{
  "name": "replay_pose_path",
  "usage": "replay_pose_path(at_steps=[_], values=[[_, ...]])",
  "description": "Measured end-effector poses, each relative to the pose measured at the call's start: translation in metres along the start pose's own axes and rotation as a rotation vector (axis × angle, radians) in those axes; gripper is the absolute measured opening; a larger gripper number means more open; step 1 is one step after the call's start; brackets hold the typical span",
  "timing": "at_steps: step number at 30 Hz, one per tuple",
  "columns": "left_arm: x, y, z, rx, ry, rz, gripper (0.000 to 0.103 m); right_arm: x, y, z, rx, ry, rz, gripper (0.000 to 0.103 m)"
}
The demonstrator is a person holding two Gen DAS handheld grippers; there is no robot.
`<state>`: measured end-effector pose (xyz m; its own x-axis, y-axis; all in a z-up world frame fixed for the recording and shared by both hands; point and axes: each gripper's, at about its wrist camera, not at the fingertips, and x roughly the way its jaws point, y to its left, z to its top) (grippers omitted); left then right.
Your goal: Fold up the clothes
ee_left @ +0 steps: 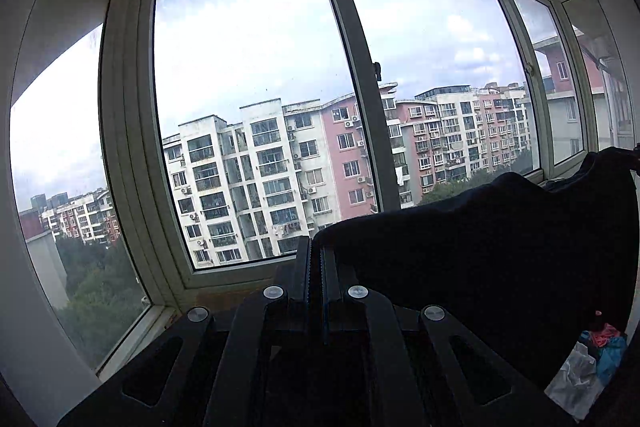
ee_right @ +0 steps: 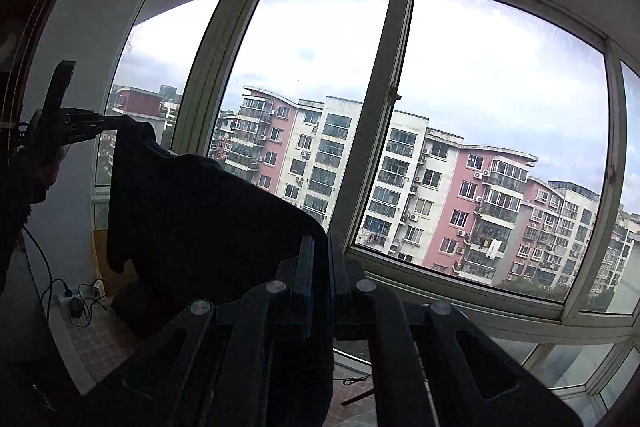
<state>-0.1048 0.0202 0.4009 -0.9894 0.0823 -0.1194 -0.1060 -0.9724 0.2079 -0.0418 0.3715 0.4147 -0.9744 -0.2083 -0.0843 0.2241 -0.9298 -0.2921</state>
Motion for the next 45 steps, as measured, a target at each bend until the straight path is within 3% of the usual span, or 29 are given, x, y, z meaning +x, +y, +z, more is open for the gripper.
replay_pose_path(at_steps=[6, 9, 12, 14, 21, 25, 30, 35, 39, 41, 44, 45], values=[[0.002, -0.001, 0.033, 0.065, -0.024, 0.028, 0.003, -0.014, -0.001, 0.040, -0.046, -0.039, -0.049, 0.006], [0.013, 0.000, 0.046, 0.081, -0.010, 0.048, 0.003, 0.005, -0.005, 0.047, -0.062, -0.013, -0.069, 0.006], [0.058, -0.005, 0.038, 0.086, 0.055, 0.042, 0.003, 0.049, -0.016, 0.036, -0.044, 0.050, -0.068, 0.006], [0.108, -0.009, 0.013, 0.083, 0.127, 0.024, 0.003, 0.092, -0.028, 0.015, -0.011, 0.109, -0.055, 0.006], [0.294, -0.026, -0.092, 0.070, 0.390, -0.045, 0.003, 0.268, -0.050, -0.109, 0.082, 0.372, -0.058, 0.006], [0.387, -0.059, -0.190, 0.101, 0.541, -0.078, 0.003, 0.364, -0.040, -0.213, 0.089, 0.545, -0.066, 0.006], [0.470, -0.102, -0.314, 0.161, 0.730, -0.107, 0.003, 0.443, -0.022, -0.344, 0.066, 0.724, -0.057, 0.006], [0.517, -0.134, -0.412, 0.213, 0.883, -0.088, 0.003, 0.491, 0.012, -0.439, 0.037, 0.867, -0.049, 0.006], [0.528, -0.155, -0.448, 0.249, 0.951, -0.108, 0.008, 0.525, 0.027, -0.485, 0.041, 0.990, -0.044, 0.007], [0.526, -0.162, -0.451, 0.279, 0.965, -0.129, 0.008, 0.527, 0.030, -0.498, 0.070, 1.059, -0.009, 0.020], [0.512, -0.167, -0.446, 0.351, 0.971, -0.169, 0.009, 0.510, 0.037, -0.496, 0.003, 1.105, -0.002, 0.039], [0.503, -0.168, -0.444, 0.360, 0.970, -0.193, 0.010, 0.500, 0.037, -0.493, -0.011, 1.106, -0.003, 0.040]])
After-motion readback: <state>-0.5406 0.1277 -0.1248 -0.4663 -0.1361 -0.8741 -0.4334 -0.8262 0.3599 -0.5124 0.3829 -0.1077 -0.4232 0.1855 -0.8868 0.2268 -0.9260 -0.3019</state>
